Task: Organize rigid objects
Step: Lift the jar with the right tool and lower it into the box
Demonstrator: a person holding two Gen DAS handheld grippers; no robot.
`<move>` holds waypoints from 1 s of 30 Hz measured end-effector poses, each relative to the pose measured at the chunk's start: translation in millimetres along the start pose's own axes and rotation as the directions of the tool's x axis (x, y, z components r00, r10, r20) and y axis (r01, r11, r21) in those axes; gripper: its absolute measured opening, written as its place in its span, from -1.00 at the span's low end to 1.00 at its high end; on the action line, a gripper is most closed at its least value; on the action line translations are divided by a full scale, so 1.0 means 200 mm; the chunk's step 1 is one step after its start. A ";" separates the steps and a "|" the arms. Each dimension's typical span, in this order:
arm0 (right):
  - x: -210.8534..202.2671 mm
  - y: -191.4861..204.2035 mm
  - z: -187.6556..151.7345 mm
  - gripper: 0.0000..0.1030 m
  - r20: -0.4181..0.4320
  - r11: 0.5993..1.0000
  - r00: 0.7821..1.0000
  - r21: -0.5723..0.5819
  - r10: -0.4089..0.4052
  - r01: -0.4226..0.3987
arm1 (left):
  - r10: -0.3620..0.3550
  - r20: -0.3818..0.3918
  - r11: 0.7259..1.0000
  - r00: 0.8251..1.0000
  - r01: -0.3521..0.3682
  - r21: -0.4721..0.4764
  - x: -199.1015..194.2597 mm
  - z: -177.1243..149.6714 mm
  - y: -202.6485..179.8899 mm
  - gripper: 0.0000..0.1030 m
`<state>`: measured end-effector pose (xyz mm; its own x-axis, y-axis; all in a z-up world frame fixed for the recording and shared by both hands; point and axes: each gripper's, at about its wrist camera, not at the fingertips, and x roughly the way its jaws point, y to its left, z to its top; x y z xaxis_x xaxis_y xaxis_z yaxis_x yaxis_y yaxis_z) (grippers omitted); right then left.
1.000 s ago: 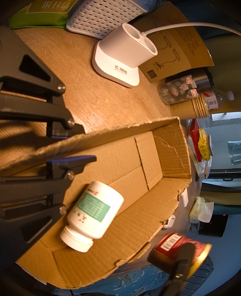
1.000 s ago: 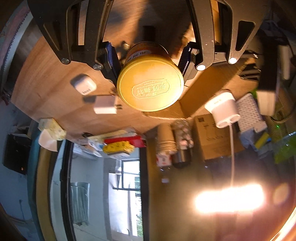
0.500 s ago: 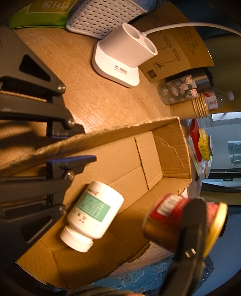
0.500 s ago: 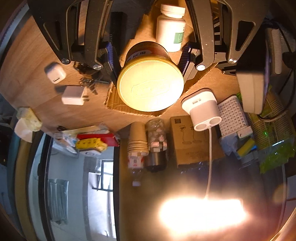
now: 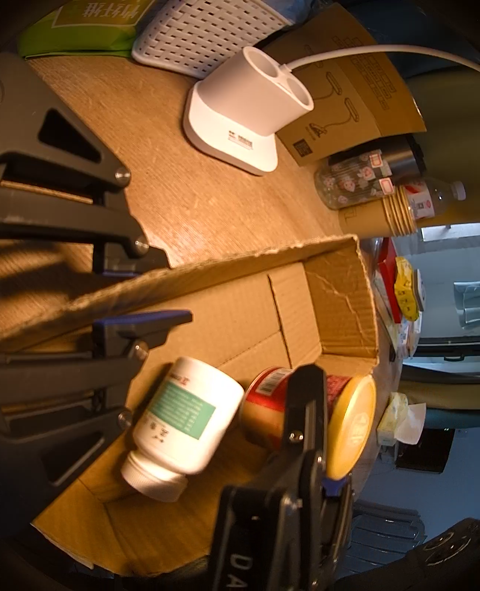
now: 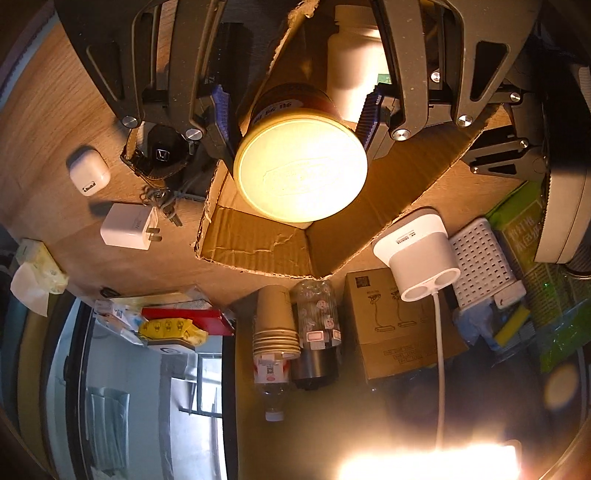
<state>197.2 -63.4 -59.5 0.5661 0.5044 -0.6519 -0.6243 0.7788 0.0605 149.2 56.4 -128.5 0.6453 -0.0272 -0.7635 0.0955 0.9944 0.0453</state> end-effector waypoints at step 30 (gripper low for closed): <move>-0.14 0.02 0.00 0.37 0.043 0.999 0.999 -0.043 -0.008 0.010 | 0.001 -0.001 1.000 1.000 -0.001 0.001 0.01 0.01 0.01 -0.69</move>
<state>178.9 -73.5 -40.7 0.5938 0.5141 -0.6190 -0.6415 0.7668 0.0215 151.3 58.0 -128.9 0.6449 -0.0263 -0.7638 0.0955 0.9943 0.0464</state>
